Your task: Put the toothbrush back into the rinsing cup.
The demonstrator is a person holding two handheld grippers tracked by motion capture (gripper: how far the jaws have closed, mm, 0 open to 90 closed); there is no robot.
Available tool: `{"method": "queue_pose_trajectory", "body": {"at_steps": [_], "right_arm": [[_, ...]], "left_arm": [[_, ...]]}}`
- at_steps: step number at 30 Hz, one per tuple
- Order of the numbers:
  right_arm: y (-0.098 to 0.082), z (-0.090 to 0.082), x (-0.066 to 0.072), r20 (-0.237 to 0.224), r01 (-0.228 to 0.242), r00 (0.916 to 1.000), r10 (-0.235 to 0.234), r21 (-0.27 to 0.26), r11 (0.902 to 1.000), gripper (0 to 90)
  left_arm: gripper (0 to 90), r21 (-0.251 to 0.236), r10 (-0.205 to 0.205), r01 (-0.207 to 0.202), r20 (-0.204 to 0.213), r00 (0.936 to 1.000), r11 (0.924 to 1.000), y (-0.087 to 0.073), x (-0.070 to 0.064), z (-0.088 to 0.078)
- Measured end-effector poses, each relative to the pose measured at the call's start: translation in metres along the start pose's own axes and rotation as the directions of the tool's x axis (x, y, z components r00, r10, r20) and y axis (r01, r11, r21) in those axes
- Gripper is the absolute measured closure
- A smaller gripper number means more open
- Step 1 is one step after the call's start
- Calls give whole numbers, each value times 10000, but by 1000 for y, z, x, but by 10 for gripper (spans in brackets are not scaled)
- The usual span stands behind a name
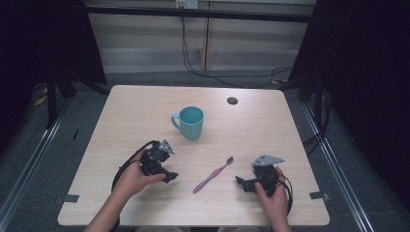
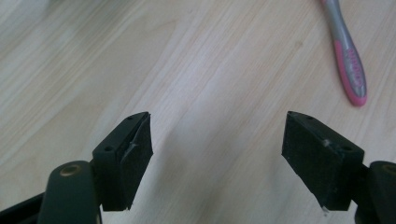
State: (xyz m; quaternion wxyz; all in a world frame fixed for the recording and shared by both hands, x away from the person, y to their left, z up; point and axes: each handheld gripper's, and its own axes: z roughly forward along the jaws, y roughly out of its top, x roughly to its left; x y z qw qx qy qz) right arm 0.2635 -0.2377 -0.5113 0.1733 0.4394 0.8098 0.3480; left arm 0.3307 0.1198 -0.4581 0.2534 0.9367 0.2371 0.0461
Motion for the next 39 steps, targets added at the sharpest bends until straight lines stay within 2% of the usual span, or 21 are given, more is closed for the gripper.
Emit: {"method": "queue_pose_trajectory", "body": {"at_steps": [3, 8, 9, 15, 17, 19, 21, 26, 27, 36, 39], "right_arm": [[0, 0, 0, -12, 3, 10000, -3, -13, 10000, 113], [0, 0, 0, -10, 24, 10000, -24, -17, 10000, 113], [0, 0, 0, -12, 28, 10000, -28, -19, 10000, 113], [1, 0, 0, -7, -28, 10000, 28, 24, 10000, 111], [1, 1, 1, -6, -30, 10000, 30, 25, 10000, 111], [1, 1, 1, -6, -27, 10000, 27, 26, 10000, 111], [1, 1, 0, -3, -9, 10000, 9, 19, 10000, 111], [1, 1, 0, -14, 12, 10000, -12, -6, 10000, 111], [1, 1, 1, -11, -23, 10000, 23, 18, 10000, 111], [1, 1, 1, -14, -2, 10000, 2, 3, 10000, 111], [1, 1, 1, -11, 4, 10000, -4, 2, 10000, 110]], "left_arm": [[243, 132, 114, -115, 117, 9999, 9998, 7, -2, 2], [245, 298, 146, -156, 318, 9994, 9994, 17, -4, 8], [246, 313, 18, -29, 350, 9994, 9995, 18, -5, 9], [248, 493, 120, -145, 508, 9986, 9987, 30, -7, 13], [248, 474, 50, -74, 508, 9987, 9988, 31, -8, 14], [248, 578, 206, -237, 538, 9983, 9980, 37, -7, 16], [248, 563, 139, -170, 546, 9984, 9983, 39, -8, 17], [248, 625, 322, -355, 534, 9981, 9974, 51, -10, 21], [248, 595, 213, -248, 582, 9981, 9979, 53, -11, 23], [249, 738, 365, -420, 740, 9966, 9964, 66, -16, 32], [249, 765, 289, -346, 746, 9968, 9965, 69, -18, 35]]}}
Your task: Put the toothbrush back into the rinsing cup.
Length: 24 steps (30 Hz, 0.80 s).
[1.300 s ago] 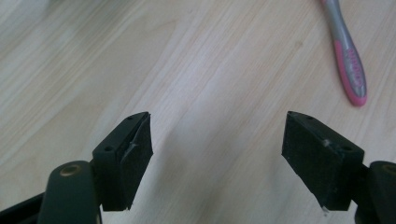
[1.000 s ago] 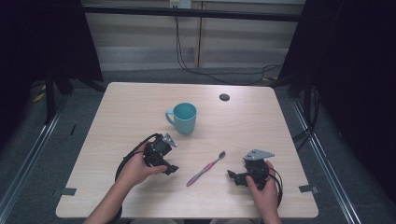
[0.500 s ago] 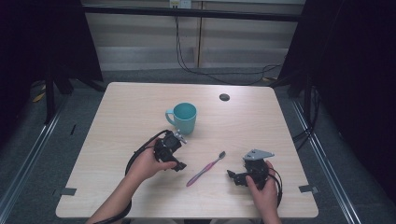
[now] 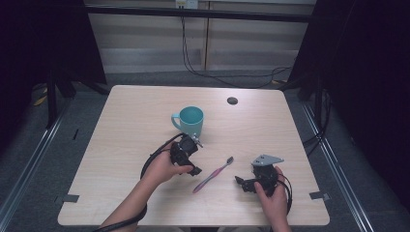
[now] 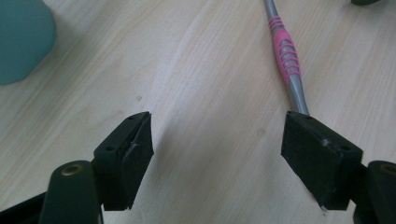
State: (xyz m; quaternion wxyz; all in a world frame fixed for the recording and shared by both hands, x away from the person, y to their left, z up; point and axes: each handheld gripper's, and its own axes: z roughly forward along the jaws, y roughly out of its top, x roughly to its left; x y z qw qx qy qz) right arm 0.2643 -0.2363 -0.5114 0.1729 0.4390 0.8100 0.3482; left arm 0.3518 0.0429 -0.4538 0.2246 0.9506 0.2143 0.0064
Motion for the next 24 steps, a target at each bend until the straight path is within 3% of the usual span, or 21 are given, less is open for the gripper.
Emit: {"method": "queue_pose_trajectory", "body": {"at_steps": [7, 24], "right_arm": [[0, 0, 0, -4, 32, 10000, -32, -1, 10000, 109], [1, 1, 0, -32, 32, 10000, -32, -1, 10000, 109]], "left_arm": [[273, 44, -228, 228, 39, 9997, 9997, 12, -3, 6], [314, 378, -22, 9, 340, 9994, 9993, 33, -19, 22]]}}
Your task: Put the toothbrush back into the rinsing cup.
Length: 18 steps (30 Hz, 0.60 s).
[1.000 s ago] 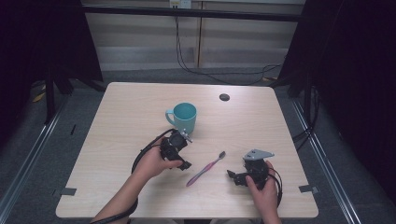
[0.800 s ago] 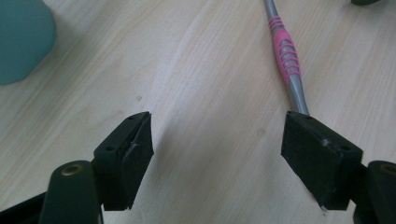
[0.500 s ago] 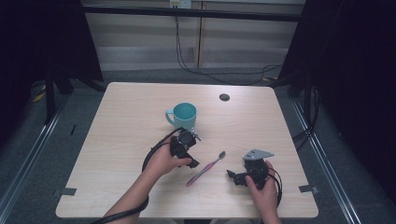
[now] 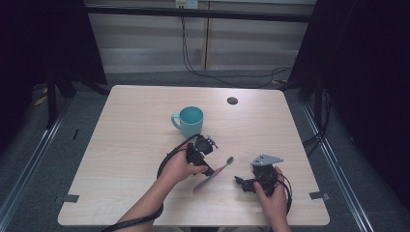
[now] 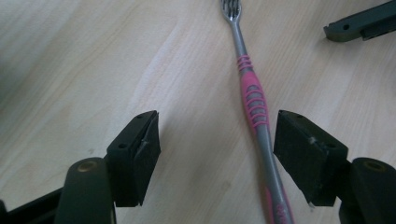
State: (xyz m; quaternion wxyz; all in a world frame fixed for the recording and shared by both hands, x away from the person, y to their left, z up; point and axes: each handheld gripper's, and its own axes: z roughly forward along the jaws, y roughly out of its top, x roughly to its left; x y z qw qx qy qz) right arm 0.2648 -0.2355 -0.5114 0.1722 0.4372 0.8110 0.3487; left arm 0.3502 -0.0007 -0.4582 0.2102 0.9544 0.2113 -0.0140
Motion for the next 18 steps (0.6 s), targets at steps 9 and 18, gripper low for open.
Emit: {"method": "queue_pose_trajectory", "body": {"at_steps": [9, 18], "right_arm": [[0, 0, 0, 7, 4, 10000, -4, -11, 10000, 108], [0, 0, 0, 2, 49, 10000, -49, -30, 10000, 108]], "left_arm": [[351, 162, -196, 192, 190, 9996, 9997, 9, -6, 8], [410, 243, -496, 490, 246, 9985, 9985, 13, -7, 12]]}}
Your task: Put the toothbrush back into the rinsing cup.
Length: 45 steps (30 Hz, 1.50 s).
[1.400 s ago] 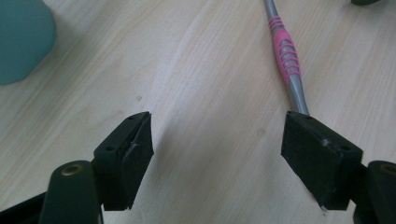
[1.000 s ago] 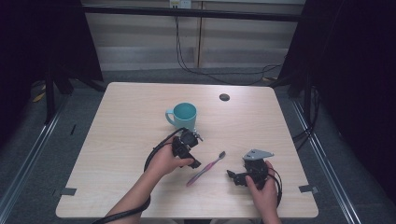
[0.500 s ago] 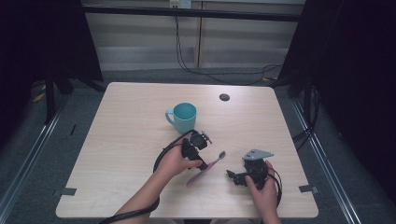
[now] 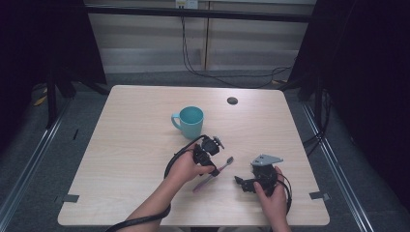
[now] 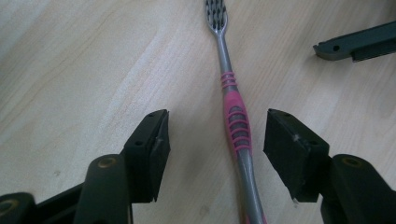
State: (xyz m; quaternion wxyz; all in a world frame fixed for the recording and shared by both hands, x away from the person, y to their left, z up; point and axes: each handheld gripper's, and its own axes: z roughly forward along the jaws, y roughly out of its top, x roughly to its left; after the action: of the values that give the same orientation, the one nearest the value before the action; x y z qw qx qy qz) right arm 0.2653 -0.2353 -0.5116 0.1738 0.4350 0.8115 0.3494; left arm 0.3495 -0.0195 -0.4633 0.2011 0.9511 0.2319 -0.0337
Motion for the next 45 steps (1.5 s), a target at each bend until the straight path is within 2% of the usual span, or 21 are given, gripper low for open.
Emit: {"method": "queue_pose_trajectory", "body": {"at_steps": [6, 8, 9, 11, 12, 16, 24, 27, 29, 32, 34, 36, 38, 42, 45], "right_arm": [[0, 0, 0, 3, -27, 10000, 27, 15, 10000, 108], [0, 0, 0, 2, 0, 10000, 0, 1, 10000, 108], [0, 0, 0, 0, 6, 10000, -6, -4, 10000, 108], [0, 0, 0, 1, 6, 10000, -6, -2, 10000, 108], [0, 0, 0, 0, 6, 10000, -6, -2, 10000, 108], [0, 0, 0, 0, -45, 10000, 45, 19, 10000, 108], [0, 0, 0, 17, 18, 10000, -18, 13, 10000, 108], [0, 0, 0, 18, 16, 10000, -16, 15, 10000, 108], [0, 0, 0, 14, 7, 10000, -7, 25, 10000, 108], [0, 0, 0, 17, 19, 10000, -19, 14, 10000, 108], [0, 0, 0, 16, 20, 10000, -20, 15, 10000, 108], [0, 0, 0, 17, 19, 10000, -19, 15, 10000, 108], [0, 0, 0, 17, 20, 10000, -20, 14, 10000, 108], [0, 0, 0, 17, 17, 10000, -17, 15, 10000, 108], [0, 0, 0, 18, 19, 10000, -19, 14, 10000, 108]], "left_arm": [[452, 86, -58, 58, -8, 10000, 9999, 3, -1, 3], [458, 81, -199, 198, 52, 9998, 9998, 3, -2, 5], [465, 106, -85, 85, 35, 10000, 9999, 4, -2, 6], [483, 172, -117, 118, -30, 9999, 9998, 5, -2, 7], [494, 158, -261, 263, -91, 9996, 9995, 5, -3, 8], [562, 361, -360, 364, -107, 9993, 9987, 7, -3, 9], [599, 512, -435, 442, -134, 9990, 9977, 11, -6, 13], [652, 590, -395, 408, -233, 9989, 9974, 12, -6, 13], [750, 663, -455, 480, -387, 9982, 9966, 12, -6, 13], [780, 684, -333, 361, -418, 9986, 9970, 11, -5, 12], [784, 652, -342, 376, -537, 9980, 9972, 10, -5, 12], [785, 742, -250, 287, -497, 9984, 9968, 9, -2, 10], [785, 727, -378, 410, -451, 9983, 9965, 7, -1, 10], [783, 758, -241, 270, -394, 9989, 9968, 7, 0, 10], [777, 861, -354, 385, -364, 9987, 9955, 8, -2, 10]]}}
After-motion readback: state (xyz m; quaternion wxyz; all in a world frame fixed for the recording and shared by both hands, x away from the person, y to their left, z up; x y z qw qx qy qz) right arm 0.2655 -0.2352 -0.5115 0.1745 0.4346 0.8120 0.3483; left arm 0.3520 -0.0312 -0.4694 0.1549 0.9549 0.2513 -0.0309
